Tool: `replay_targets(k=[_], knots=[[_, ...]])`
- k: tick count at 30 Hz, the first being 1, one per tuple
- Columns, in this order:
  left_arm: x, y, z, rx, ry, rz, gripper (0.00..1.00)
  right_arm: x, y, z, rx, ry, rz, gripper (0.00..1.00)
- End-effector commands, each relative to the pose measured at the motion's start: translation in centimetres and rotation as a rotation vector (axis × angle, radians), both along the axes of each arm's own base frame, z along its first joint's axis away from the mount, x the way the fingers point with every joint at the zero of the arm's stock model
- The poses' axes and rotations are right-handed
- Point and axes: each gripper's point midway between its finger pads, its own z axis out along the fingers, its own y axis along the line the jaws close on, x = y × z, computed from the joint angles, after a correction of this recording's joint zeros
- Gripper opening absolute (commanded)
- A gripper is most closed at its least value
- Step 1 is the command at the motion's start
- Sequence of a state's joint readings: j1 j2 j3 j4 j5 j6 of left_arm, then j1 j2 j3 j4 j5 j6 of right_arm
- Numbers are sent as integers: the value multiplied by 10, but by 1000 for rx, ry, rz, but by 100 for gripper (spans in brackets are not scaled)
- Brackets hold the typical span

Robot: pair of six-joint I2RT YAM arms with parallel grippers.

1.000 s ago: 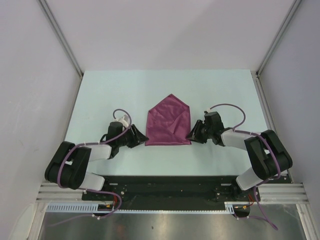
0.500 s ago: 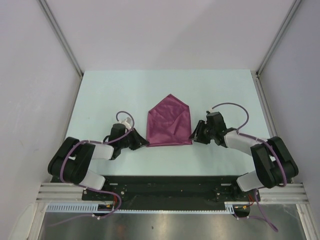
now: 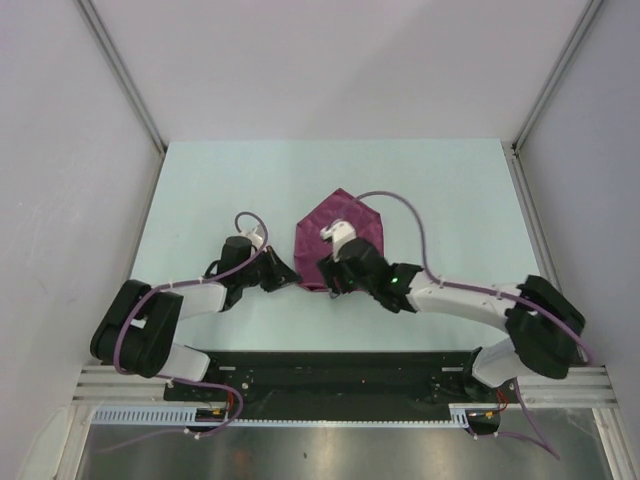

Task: Fold the napkin, place the utensils inside, and roll it up
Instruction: Roll the napkin at the center of the board.

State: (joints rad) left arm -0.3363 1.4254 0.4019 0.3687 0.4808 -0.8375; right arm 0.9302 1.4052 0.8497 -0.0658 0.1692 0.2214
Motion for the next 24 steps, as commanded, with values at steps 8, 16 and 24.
replay_targets(k=[8,16,24], knots=[[6,-8,25,-45,-29,-43,0,-3,83,-15,-290,-378,102,74],[5,-5,23,-55,-19,-43,0,-5,97,-44,-403,-430,135,74],[5,1,21,-60,-10,-31,0,6,92,-61,-510,-449,82,72]])
